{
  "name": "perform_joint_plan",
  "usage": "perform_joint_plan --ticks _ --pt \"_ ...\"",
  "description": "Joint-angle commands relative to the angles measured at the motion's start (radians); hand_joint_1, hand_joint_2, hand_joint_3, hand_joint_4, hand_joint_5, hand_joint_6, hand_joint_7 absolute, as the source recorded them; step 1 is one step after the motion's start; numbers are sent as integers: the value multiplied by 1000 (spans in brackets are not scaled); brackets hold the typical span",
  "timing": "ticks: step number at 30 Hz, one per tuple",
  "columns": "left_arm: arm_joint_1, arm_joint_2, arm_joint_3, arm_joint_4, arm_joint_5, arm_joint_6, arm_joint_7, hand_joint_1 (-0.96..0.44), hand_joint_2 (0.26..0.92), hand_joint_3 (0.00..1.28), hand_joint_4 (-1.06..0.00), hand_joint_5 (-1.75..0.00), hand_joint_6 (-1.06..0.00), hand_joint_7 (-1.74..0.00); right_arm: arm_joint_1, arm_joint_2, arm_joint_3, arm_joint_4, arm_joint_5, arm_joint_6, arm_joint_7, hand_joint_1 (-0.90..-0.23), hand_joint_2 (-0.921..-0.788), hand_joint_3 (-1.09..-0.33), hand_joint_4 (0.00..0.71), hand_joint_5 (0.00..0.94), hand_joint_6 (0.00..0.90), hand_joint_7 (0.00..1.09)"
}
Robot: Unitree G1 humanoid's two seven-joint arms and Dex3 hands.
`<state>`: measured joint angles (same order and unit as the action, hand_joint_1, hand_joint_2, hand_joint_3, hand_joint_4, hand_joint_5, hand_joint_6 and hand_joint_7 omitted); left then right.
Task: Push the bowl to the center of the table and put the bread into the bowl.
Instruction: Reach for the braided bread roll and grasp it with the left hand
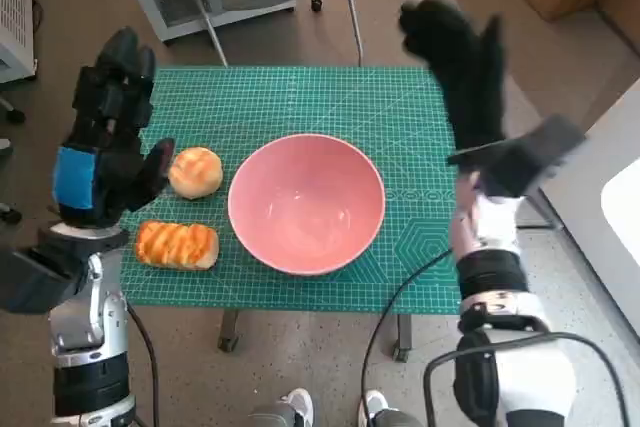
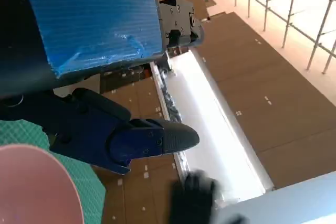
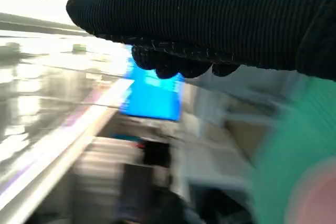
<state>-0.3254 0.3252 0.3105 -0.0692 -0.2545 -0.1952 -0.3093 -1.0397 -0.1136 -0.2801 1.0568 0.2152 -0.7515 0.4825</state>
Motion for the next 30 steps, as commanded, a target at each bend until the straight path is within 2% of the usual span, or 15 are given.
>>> perform_joint_plan --ticks 1,4,9,16,25,30 --pt "33 45 27 -59 -6 3 -6 -696 921 404 -63 -16 1 -402 36 -13 -1 -43 39 -38 63 -589 -921 -617 269 11 350 33" --pt "57 71 43 -85 3 -1 -11 -694 921 395 -65 -15 1 -423 51 -20 5 -70 50 -61 86 -587 -921 -613 271 10 360 38" --pt "120 152 76 -144 64 -8 -30 -666 921 354 -61 -11 1 -423 81 -34 14 -115 71 -63 122 -580 -921 -608 275 10 371 43" --pt "216 288 106 -257 211 53 -56 -590 904 192 -68 -10 1 -431 102 -41 17 -143 93 -42 146 -573 -921 -600 283 11 383 47" --pt "300 393 86 -433 276 261 -137 -466 800 85 -90 -16 1 -524 102 -40 26 -151 100 -23 142 -570 -921 -592 289 10 389 46" --pt "307 445 48 -517 274 428 -198 -286 730 47 -94 -16 1 -526 98 -39 27 -147 105 -12 146 -570 -921 -587 292 10 390 45"
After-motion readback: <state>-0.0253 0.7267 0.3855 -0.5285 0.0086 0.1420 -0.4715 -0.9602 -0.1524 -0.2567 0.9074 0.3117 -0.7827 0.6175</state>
